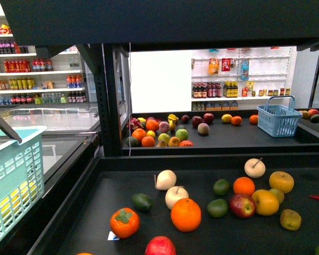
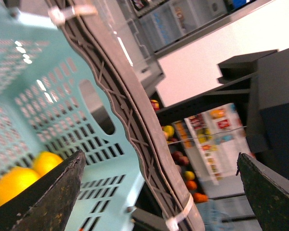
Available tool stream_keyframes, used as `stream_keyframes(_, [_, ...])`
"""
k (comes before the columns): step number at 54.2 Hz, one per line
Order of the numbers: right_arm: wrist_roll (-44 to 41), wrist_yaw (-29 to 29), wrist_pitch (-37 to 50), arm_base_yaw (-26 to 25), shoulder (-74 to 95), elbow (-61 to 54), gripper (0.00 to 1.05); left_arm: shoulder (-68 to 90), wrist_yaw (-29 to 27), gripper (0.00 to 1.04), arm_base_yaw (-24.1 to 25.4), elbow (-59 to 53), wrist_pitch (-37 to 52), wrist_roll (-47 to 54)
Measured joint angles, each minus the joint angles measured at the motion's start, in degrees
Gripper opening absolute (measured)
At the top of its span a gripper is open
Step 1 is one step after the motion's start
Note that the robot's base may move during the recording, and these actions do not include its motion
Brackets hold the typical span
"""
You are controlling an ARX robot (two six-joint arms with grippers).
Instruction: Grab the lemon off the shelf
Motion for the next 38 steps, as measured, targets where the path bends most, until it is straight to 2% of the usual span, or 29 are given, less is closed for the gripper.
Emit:
stream_keyframes(9, [0.0,0.0,0.0,0.0,0.0,0.0,1.02,-15.1,-5.1,0.97,-2.6,-2.2,-14.3,19.3])
stream_keyframes(14, [0.0,0.0,0.0,0.0,0.0,0.0,1.02,-24.3,-4.2,0.95,-4.4,-3.8,-19.3,29.2])
stream_keyframes(16, [0.0,0.0,0.0,0.0,0.0,0.0,1.02,-28.9,-0.6,0.88,-5.4,-5.7,-20.7,34.5])
stream_keyframes(18, [0.0,0.0,0.0,0.0,0.0,0.0,1.02,-33.9,-0.2,0.81,-7.1,-8.7,-22.4,40.5])
stream_keyframes(20, [0.0,0.0,0.0,0.0,0.0,0.0,1.02,-38.0,-1.7,0.76,-8.9,-11.2,-24.2,44.4])
stream_keyframes(24, [0.0,0.0,0.0,0.0,0.0,0.0,1.02,-49.0,-8.3,0.61,-16.0,-18.5,-28.8,51.0])
stream_keyframes(27, [0.0,0.0,0.0,0.0,0.0,0.0,1.02,-56.7,-9.5,0.51,-19.4,-23.8,-30.8,53.6])
stream_keyframes(38, [0.0,0.0,0.0,0.0,0.0,0.0,1.02,-68.0,-11.0,0.15,-20.3,-36.0,-26.8,56.3])
